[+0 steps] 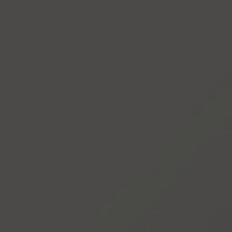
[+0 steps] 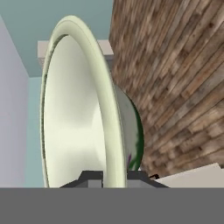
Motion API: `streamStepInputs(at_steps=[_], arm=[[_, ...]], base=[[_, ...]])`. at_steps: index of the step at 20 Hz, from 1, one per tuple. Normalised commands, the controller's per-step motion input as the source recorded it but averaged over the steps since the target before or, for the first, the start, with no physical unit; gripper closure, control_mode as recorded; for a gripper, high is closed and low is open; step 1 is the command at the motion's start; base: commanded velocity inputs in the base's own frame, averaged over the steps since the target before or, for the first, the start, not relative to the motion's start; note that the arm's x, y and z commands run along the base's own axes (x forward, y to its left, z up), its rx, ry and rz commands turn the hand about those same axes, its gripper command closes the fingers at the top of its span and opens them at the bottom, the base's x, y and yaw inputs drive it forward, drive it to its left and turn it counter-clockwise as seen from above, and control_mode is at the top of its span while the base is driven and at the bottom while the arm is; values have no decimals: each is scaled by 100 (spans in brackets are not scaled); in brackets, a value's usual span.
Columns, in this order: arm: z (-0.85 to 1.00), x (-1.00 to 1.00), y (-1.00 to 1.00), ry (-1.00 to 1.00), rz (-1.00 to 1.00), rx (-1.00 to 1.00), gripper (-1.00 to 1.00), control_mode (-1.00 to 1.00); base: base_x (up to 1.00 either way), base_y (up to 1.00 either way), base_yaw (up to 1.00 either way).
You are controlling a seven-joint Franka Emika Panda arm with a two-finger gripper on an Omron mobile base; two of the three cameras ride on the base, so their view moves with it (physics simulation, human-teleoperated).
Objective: Take the smaller bowl and place it next to the appetizer plate on the dining counter , and place the larger bowl next to the plate with cooked food.
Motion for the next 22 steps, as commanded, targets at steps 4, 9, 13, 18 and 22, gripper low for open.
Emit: streamStepInputs(at_steps=[4, 9, 13, 18, 22], arm=[[0, 0, 0, 0, 0, 0, 100, 100], [0, 0, 0, 0, 0, 0, 100, 100], [0, 0, 0, 0, 0, 0, 100, 100], [0, 0, 0, 0, 0, 0, 100, 100], [0, 0, 0, 0, 0, 0, 100, 100]], base=[[-100, 100, -1], [-100, 100, 0], [-99, 100, 0], [-76, 100, -6], [-57, 100, -14]])
